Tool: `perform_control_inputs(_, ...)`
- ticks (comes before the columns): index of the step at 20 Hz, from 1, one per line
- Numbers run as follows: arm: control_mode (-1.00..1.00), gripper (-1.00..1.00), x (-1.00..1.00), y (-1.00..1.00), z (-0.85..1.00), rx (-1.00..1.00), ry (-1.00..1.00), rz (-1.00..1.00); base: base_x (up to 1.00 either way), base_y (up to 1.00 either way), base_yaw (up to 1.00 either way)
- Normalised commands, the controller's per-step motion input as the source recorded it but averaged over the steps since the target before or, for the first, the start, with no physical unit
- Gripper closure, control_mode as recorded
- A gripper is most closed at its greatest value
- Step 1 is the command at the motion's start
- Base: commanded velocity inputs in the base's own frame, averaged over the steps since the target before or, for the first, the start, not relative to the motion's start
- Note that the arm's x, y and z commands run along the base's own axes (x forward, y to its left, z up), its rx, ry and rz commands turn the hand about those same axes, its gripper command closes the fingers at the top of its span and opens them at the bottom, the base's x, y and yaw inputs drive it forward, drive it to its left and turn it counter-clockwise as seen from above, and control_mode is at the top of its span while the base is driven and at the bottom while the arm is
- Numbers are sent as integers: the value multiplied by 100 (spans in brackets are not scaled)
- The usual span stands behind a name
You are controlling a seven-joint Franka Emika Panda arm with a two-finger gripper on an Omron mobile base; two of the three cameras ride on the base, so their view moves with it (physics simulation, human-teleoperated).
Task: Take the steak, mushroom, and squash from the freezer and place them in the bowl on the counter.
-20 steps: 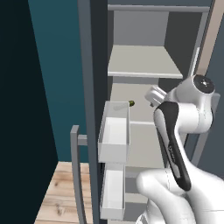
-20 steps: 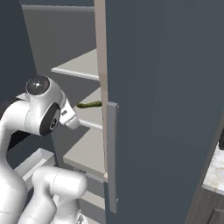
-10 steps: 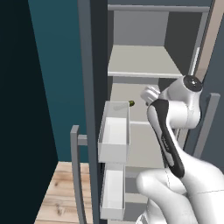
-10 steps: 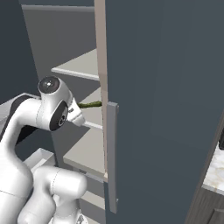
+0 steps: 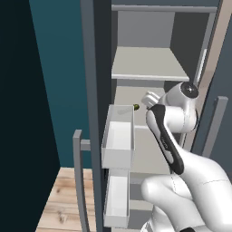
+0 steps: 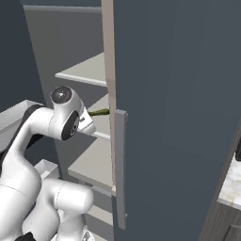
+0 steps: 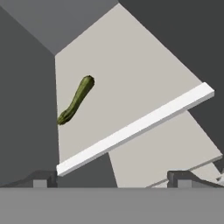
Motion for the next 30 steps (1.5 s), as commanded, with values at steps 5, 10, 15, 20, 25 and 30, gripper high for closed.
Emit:
perform_control_inputs(5,-100,-100,27,0,-13,0,0,0,0,0,0)
perform_control_inputs(10,-100,-100,21,2,-2,0,0,0,0,0,0)
perform_control_inputs(15,-100,-100,12,4,-3,0,-6,0,0,0,0)
perform_control_inputs(20,-100,-100,19,0,-9,-1,-5,0,0,0,0)
perform_control_inputs(25,-100,-100,29,0,-12,0,0,0,0,0,0)
perform_control_inputs(30,-100,-100,16,0,-3,0,-1,0,0,0,0)
